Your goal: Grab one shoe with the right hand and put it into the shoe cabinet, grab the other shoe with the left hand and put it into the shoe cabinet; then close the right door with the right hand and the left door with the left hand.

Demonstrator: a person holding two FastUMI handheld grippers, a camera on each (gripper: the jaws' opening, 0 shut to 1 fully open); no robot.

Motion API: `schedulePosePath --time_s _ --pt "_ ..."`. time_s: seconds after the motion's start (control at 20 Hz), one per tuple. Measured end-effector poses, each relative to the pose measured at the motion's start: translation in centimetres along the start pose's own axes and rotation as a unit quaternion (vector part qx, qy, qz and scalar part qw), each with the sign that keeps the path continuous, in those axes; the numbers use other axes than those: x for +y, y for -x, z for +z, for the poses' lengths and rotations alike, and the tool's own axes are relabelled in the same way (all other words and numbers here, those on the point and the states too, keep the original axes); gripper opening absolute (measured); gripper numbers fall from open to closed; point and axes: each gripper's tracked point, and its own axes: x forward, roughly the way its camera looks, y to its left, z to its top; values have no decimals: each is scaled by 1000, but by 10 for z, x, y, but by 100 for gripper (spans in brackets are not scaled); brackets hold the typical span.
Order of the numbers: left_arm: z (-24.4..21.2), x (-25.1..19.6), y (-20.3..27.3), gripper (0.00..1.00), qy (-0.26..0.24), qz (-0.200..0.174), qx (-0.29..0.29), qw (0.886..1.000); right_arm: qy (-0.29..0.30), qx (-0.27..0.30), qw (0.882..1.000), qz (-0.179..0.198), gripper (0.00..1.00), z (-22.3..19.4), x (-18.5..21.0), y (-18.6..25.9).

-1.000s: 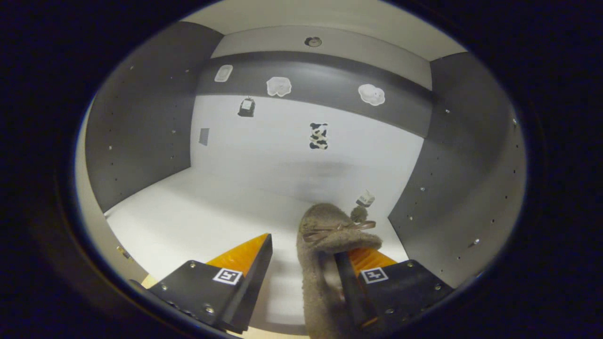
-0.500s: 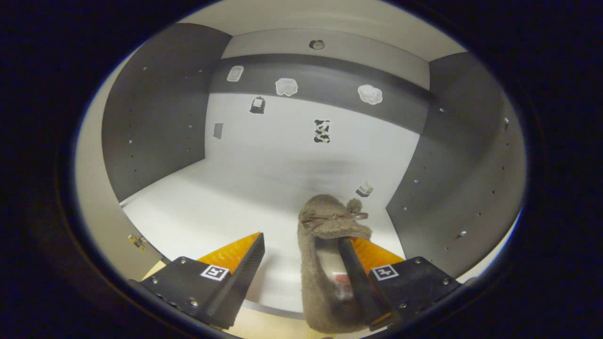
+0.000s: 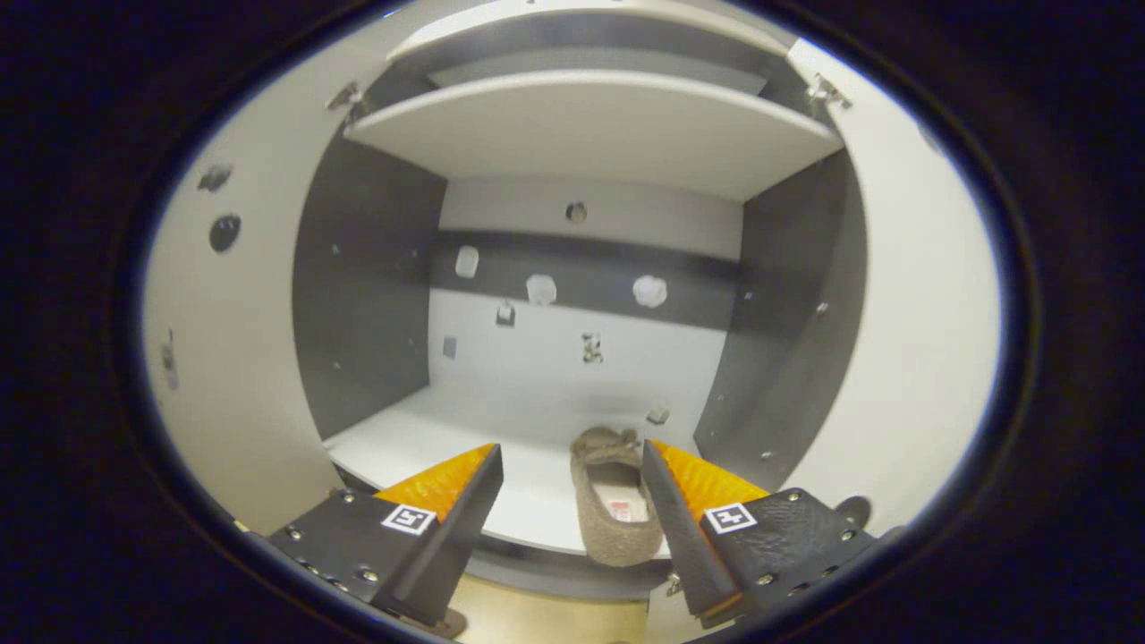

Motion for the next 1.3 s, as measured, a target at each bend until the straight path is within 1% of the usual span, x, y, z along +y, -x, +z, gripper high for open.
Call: schedulePosePath --time_s 0.05,0.1,0.15,0.2,0.25,0.35,0.4,0.55,0.6,0.7,0.75,0.8,1.0,1.15,1.2,1.3 --pt "-3 -7 -2 96 0 -13 2 1000 -5 -18 1000 -4 96 16 -2 16" --pt "-6 -15 -2 96 0 -27 5 1000 -9 -36 999 -5 94 34 -6 32" --pt "-9 -24 -4 96 1 -41 8 999 -13 -52 999 -5 96 47 -5 46" --pt "-13 -32 -6 96 2 -56 14 998 -14 -67 998 -8 96 61 -8 60" --pt "-21 -41 -7 96 3 -71 22 997 -11 -80 997 -13 91 69 -11 69" --pt "-37 -61 -9 96 4 -108 45 993 -9 -102 995 -18 95 90 -17 95" --pt "-46 -68 -10 96 4 -122 58 991 -7 -113 993 -19 95 100 -18 108" --pt "-84 -86 -17 97 4 -152 106 983 -10 -136 991 -16 93 122 -20 143" --pt "-99 -90 -20 97 -1 -159 122 980 -15 -140 990 -14 95 126 -20 154" --pt "-132 -98 -26 97 -15 -173 156 972 -22 -148 989 -12 93 135 -23 172" --pt "-150 -100 -29 97 -21 -179 168 969 -21 -152 988 -14 95 138 -25 180" --pt "-166 -103 -32 97 -25 -185 182 966 -19 -156 987 -19 93 140 -28 187" --pt "-240 -110 -33 98 -48 -202 255 944 -13 -159 987 -33 94 143 -39 213" --pt "-296 -106 -28 98 -73 -213 316 922 -6 -163 985 -58 95 145 -55 234" --pt "-311 -107 -26 98 -76 -219 330 915 -2 -163 984 -69 93 145 -62 240" --pt "-341 -107 -23 98 -80 -230 364 899 6 -162 982 -93 94 145 -77 253"
